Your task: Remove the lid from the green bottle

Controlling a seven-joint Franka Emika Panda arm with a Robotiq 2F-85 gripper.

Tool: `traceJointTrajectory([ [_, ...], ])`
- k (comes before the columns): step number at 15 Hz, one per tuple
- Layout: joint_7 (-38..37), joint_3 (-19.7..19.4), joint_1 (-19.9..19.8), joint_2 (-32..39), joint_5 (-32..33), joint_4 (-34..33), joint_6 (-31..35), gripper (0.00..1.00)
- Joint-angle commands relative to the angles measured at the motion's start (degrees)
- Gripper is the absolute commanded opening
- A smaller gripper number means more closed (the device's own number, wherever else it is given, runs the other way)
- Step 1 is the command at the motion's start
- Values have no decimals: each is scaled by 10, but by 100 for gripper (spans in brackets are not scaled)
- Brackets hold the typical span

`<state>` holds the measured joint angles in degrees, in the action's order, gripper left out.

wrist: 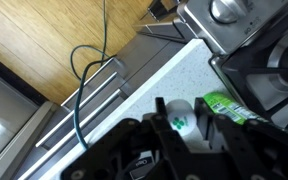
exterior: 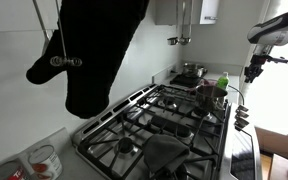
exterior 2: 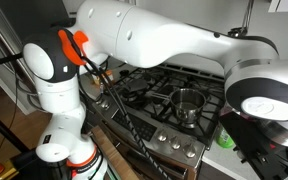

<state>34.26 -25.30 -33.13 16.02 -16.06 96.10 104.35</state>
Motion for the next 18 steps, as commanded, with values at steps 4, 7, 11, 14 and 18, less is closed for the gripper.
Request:
traceJointTrajectory([
  [4,-3,17,-14,-8,4,-5,-2,8],
  [7,37,34,-7,26,25,-1,37,8],
  [11,122,64,-29,72,12,-7,113,8],
  [14,172,89,-51,102,-8,-6,153,8],
  [18,233,126,-77,129,-32,-5,182,8],
])
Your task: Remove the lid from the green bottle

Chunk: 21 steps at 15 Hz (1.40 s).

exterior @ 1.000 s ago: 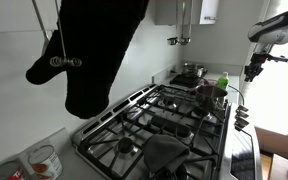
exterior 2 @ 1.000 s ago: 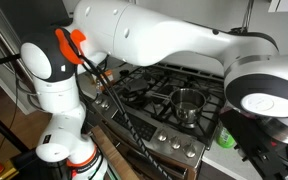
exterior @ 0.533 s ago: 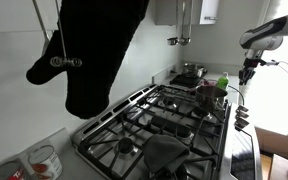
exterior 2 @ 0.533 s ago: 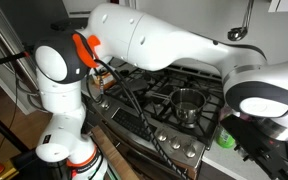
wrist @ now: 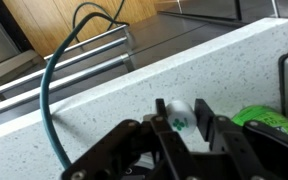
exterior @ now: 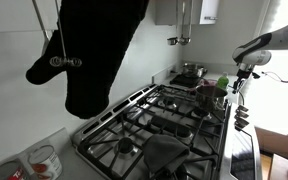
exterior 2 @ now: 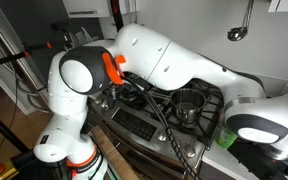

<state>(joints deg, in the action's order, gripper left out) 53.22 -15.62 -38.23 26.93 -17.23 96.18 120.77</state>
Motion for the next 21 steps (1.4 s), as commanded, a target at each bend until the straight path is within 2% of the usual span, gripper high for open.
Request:
traceJointTrajectory([
  [1,50,36,-30,24,-22,-7,25,8],
  [3,63,48,-37,31,-27,-8,33,8],
  [4,66,53,-39,32,-28,-7,35,12],
  [5,67,56,-41,33,-28,-6,39,58],
  [6,68,58,-44,31,-28,-6,35,59],
  [9,69,56,-50,2,-25,8,33,82],
  [12,69,48,-53,-36,-17,21,30,100],
  [15,51,39,-48,-81,-7,31,3,100],
  [19,-35,19,-25,-152,3,49,-34,100],
  [21,-103,7,-10,-189,16,55,-60,100],
])
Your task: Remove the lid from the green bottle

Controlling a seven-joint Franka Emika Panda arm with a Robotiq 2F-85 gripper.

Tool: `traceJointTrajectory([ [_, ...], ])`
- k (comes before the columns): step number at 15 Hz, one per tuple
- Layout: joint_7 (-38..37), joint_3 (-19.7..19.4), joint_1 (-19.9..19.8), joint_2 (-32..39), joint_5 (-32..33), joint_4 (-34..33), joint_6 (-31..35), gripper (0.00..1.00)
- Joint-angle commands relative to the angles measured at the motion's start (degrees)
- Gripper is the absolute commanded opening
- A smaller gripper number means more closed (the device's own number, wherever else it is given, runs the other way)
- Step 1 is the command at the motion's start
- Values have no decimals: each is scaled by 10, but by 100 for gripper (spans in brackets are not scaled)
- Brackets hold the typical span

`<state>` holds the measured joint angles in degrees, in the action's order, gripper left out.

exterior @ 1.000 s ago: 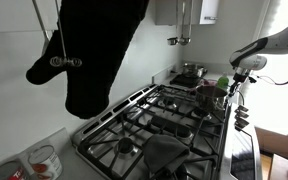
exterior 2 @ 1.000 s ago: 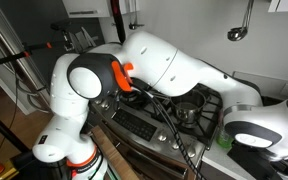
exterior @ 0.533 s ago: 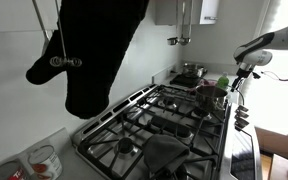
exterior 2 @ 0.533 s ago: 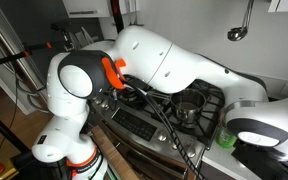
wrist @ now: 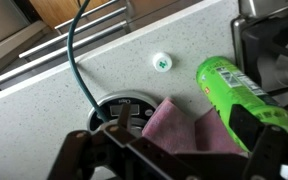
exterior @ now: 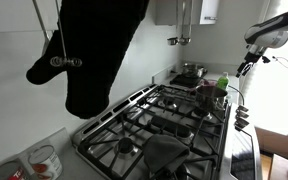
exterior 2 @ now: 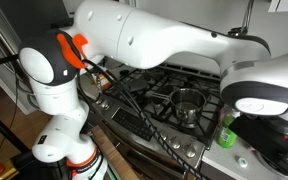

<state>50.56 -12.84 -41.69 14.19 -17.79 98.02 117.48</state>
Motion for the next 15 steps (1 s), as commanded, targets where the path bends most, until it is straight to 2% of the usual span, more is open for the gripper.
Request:
traceJointTrajectory([
  [1,-121,-27,34,-80,31,39,-46,100],
  [4,-245,-41,61,-115,65,38,-78,100],
  [9,-441,-62,104,-144,125,42,-76,100],
  [10,-379,-68,106,-126,102,19,-79,100],
  [15,-386,-78,118,-127,104,17,-79,100],
])
